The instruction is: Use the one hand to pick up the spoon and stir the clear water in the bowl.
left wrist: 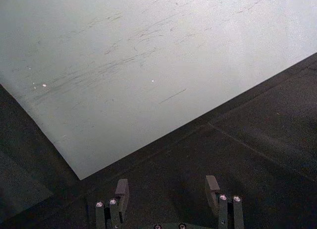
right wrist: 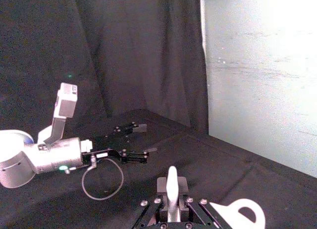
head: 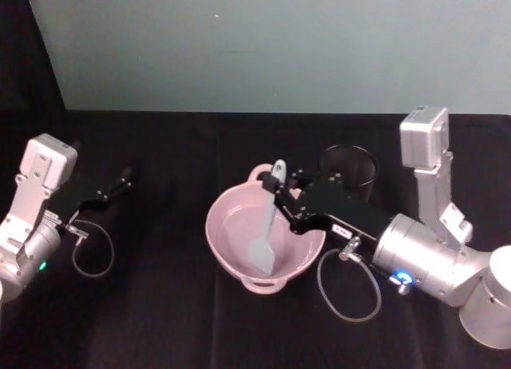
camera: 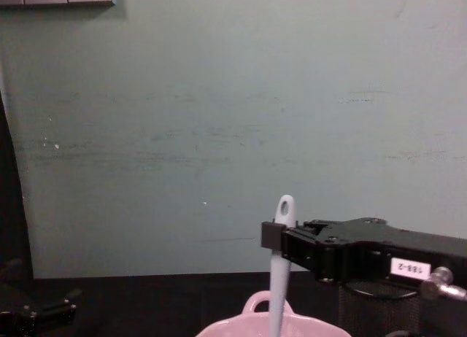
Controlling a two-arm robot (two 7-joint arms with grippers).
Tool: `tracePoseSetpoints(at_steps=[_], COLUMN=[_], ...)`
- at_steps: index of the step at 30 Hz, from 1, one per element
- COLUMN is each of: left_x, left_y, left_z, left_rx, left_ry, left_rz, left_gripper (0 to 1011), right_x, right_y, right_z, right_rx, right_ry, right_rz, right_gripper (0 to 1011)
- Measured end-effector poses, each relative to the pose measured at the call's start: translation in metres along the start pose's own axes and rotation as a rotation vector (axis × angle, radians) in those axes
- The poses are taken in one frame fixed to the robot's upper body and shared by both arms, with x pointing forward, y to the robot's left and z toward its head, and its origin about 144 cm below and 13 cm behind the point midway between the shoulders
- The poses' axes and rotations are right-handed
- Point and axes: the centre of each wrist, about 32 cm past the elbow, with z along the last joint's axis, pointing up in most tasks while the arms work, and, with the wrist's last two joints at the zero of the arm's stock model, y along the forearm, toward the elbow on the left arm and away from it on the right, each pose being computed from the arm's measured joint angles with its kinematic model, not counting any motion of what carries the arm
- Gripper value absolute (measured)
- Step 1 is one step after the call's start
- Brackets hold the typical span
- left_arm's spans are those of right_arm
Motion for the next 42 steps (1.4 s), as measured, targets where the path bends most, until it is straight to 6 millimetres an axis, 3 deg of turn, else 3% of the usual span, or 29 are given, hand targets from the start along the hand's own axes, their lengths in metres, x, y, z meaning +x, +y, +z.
tracePoseSetpoints(at_steps=[22, 32, 42], left_x=[0.0, 0.0, 0.0], left_y=[0.0, 0.0, 0.0], left_z=[0.0, 0.0, 0.0], left_rx=[0.0, 0.0, 0.0], left_ry=[0.0, 0.0, 0.0], left_rz=[0.0, 0.0, 0.0], left_gripper=[1011, 1011, 1011], right_x=[0.017, 0.033, 0.029], right_y=[0.049, 0.039, 0.019], right_z=[-0.023, -0.021, -0.015], right_rx=[0.083, 0.082, 0.046], right_ry=[-0.009, -0.051, -0.056], right_rz=[-0.066, -0.131, -0.119], right_gripper=[120, 119, 120])
